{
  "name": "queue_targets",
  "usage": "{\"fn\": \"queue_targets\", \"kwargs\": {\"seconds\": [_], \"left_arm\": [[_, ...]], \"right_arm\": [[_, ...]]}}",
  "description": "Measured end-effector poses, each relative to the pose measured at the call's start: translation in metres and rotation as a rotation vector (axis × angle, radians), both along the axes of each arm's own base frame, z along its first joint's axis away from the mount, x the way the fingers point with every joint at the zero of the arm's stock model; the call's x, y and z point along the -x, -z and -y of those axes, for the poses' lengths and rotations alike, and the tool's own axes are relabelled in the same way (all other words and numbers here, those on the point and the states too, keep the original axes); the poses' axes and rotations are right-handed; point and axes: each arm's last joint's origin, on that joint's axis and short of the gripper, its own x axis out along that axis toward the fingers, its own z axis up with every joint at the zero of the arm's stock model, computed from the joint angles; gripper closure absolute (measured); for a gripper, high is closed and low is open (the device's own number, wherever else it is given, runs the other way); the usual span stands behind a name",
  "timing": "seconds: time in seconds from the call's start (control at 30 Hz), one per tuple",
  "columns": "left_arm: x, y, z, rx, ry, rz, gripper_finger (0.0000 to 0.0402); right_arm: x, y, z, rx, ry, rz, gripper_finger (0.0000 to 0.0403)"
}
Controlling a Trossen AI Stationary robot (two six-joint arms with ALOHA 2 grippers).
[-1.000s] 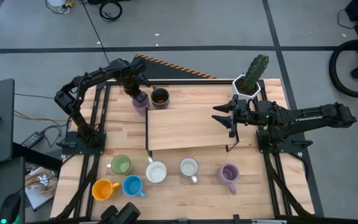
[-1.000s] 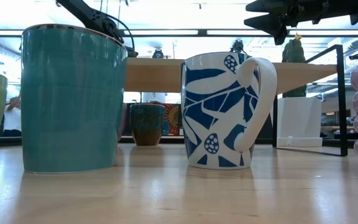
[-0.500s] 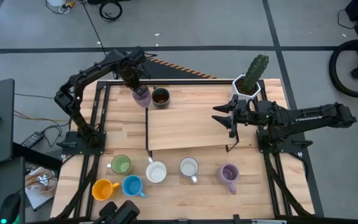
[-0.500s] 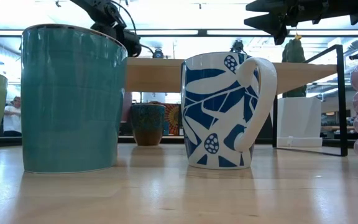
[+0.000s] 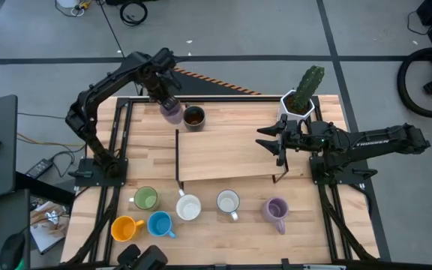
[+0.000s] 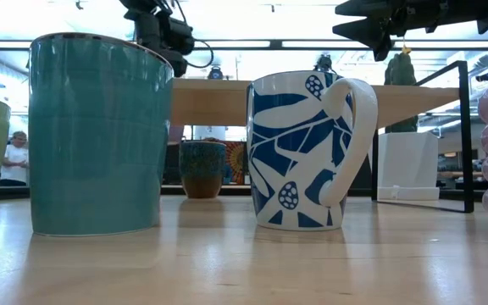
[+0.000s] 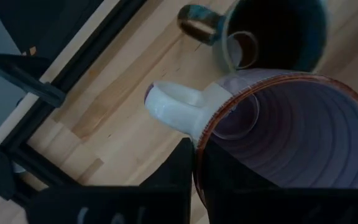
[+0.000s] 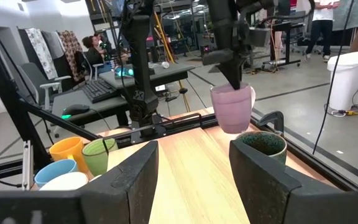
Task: Place coffee mugs
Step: Put the top purple mug on the shelf
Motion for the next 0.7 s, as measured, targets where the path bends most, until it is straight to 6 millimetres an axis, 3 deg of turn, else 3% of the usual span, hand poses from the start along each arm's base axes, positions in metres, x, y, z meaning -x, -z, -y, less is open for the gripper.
{"fn": "queue_targets", "kwargs": {"seconds": [0.33,0.7], "left_arm": [[0.005,-0.005,0.006,0.003,0.014,-0.014,0.0381],[0.017,-0.046,0.025,-0.087,0.029,0.095,0.0381]], "right_arm": [[0.0,0.0,0.0,-0.004,-0.001,0.001,0.0199],[0.0,-0.003,0.0,-0.001,-0.002,0.034,0.0199]]}}
